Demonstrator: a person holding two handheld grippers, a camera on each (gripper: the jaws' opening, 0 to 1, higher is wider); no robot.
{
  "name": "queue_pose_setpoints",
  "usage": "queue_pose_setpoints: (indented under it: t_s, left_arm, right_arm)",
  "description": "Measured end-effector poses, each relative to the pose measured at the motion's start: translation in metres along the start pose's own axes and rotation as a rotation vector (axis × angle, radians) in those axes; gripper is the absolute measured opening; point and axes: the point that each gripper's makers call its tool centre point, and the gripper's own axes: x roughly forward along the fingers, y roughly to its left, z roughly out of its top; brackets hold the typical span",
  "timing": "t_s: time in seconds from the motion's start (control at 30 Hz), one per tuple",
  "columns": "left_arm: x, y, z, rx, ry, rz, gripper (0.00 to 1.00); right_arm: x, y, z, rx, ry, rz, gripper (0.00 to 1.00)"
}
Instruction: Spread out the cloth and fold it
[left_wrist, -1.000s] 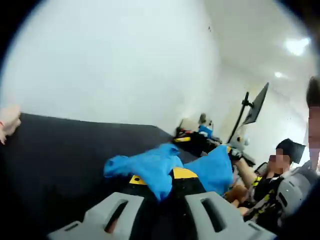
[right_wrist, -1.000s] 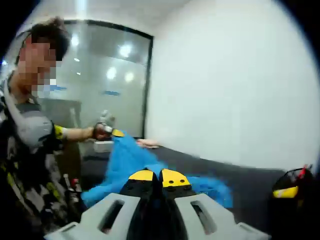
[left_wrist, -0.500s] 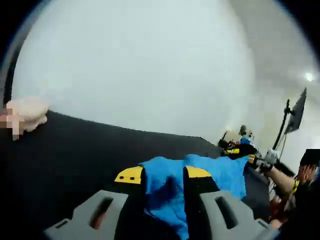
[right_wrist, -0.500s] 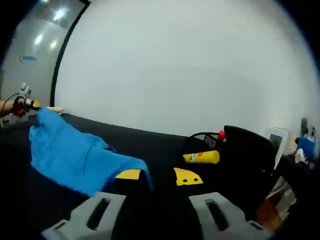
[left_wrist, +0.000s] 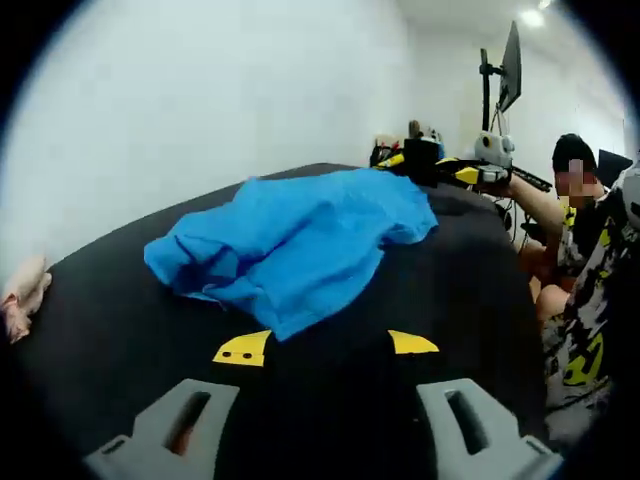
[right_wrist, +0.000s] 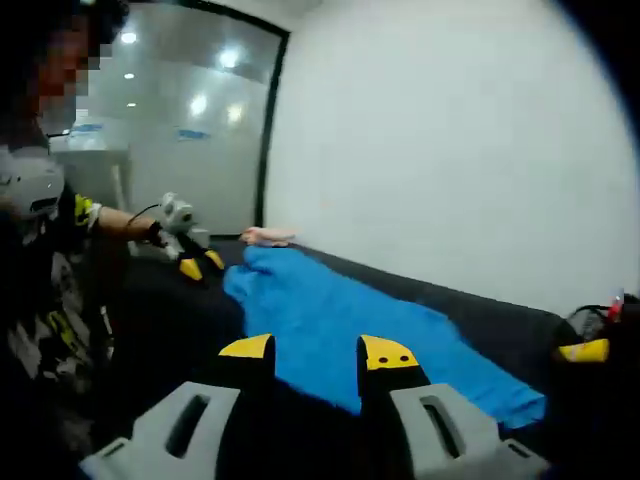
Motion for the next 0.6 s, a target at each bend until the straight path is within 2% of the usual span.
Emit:
queue_pose_setpoints:
  t_s: [0.03,0.07,0.1,0.13,0.17,0.2,0.23,0.27,0.33,0.37,0.43,0.5,0.53,0.6]
  left_arm:
    - [0.005,0.001,0.002,-0.037,-0.01,0.005,0.31]
    - [0.011,-0.007,0.018,-0.07,-0.095,-0.049,0.18]
    - [0.018,-0.003,0.013,-0.105,-0.036,-0.017,0.0]
    - [0.014,0.002,0.009,-0.088,0.012,0.0,0.0]
    - [0.013,-0.005,0.017,-0.028,-0.013,-0.056,0.0]
    - [0.01,-0.005,0.019,-0.031,-0.011,-0.057,0.0]
    - [0.004,-0.006,0.023,-0.011,-0.021,-0.053,0.0]
    - [-0.002,-0.004,0.029,0.029,-0.034,-0.047,0.0]
    - [-0.023,0.001,0.04,0.043,-0.057,-0.034,0.0]
    - [-0.034,0.002,0.048,0.03,-0.085,-0.037,0.0]
    - [-0.058,0.003,0.066,-0.034,-0.144,-0.059,0.0]
    - [-0.081,0.009,0.084,-0.049,-0.203,-0.043,0.0]
    - [-0.087,0.017,0.09,-0.06,-0.219,-0.048,0.0]
    - [-0.104,0.016,0.103,-0.105,-0.237,-0.09,0.0]
  right_arm:
    - [0.013,0.005,-0.008,-0.034,0.03,0.012,0.3]
    - [0.024,0.008,-0.015,-0.035,0.064,0.011,0.3]
    - [0.039,0.013,-0.026,-0.003,0.098,0.031,0.29]
    - [0.047,0.013,-0.043,-0.051,0.189,0.025,0.26]
    - [0.051,0.009,-0.029,0.012,0.097,-0.011,0.18]
    - [0.051,0.007,-0.03,-0.026,0.111,0.004,0.05]
    - [0.048,-0.004,-0.034,-0.051,0.163,-0.035,0.05]
    - [0.046,-0.008,-0.031,-0.028,0.162,-0.035,0.05]
    - [0.036,-0.012,-0.017,0.006,0.138,-0.032,0.05]
    - [0.029,-0.015,0.003,0.068,0.062,-0.021,0.05]
    - [0.014,-0.02,0.036,0.15,-0.043,0.001,0.05]
    - [-0.001,-0.02,0.066,0.211,-0.134,0.033,0.05]
    - [-0.006,-0.02,0.076,0.209,-0.156,0.044,0.05]
    - [-0.018,-0.019,0.098,0.199,-0.202,0.046,0.05]
